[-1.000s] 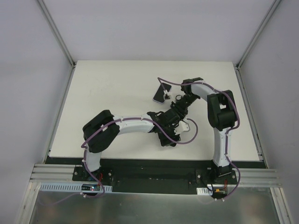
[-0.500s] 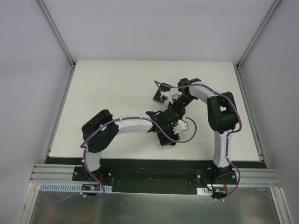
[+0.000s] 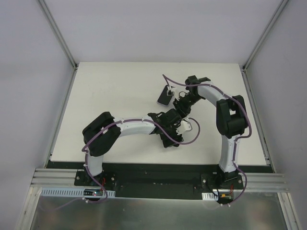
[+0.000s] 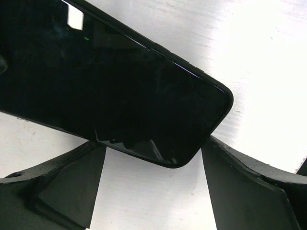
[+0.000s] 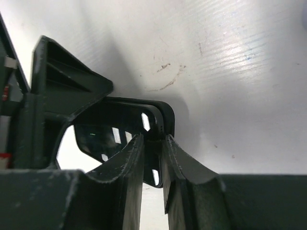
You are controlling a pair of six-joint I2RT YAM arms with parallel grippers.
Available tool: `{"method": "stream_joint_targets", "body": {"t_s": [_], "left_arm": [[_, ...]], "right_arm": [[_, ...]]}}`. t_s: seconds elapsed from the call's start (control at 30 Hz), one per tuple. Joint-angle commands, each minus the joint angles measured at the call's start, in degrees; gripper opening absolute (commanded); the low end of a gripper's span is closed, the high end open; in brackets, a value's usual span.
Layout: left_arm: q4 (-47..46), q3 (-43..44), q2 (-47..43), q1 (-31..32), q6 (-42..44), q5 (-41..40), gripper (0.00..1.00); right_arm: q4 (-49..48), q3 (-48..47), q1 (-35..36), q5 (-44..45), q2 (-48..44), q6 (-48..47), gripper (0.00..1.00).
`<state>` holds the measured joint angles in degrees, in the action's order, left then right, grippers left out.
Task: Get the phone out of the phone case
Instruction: Pick up the phone at the center of the board.
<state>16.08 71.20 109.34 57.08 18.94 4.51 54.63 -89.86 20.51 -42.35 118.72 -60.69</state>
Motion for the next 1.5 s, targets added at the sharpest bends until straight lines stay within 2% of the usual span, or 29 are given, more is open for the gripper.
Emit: {"method": "stream_joint_targets", "body": {"t_s": [0.0,0.27,0.63,1.0,1.47], "left_arm": [[-10.19,-1.51,6.15,-8.12,7.78,-28.07,0.81],[-9.22,-0.01,7.29,-8.48,7.34,-28.77,0.81],[-8.96,-0.45,7.29,-8.48,7.51,-28.42,0.8],[-8.69,-1.15,6.33,-8.48,7.6,-27.45,0.77],[-7.11,-1.76,4.22,-8.39,8.04,-24.38,0.78]], "right_arm": [[32.03,0.74,2.51,-14.78,-4.54,7.34,0.25],[32.3,2.32,2.51,-14.43,-6.13,6.98,0.24],[28.61,3.82,2.43,-12.76,-2.97,8.65,0.21],[19.56,3.03,0.93,-8.46,1.96,18.4,0.0],[13.4,1.01,-3.99,-4.23,4.77,25.88,0.0]]}}
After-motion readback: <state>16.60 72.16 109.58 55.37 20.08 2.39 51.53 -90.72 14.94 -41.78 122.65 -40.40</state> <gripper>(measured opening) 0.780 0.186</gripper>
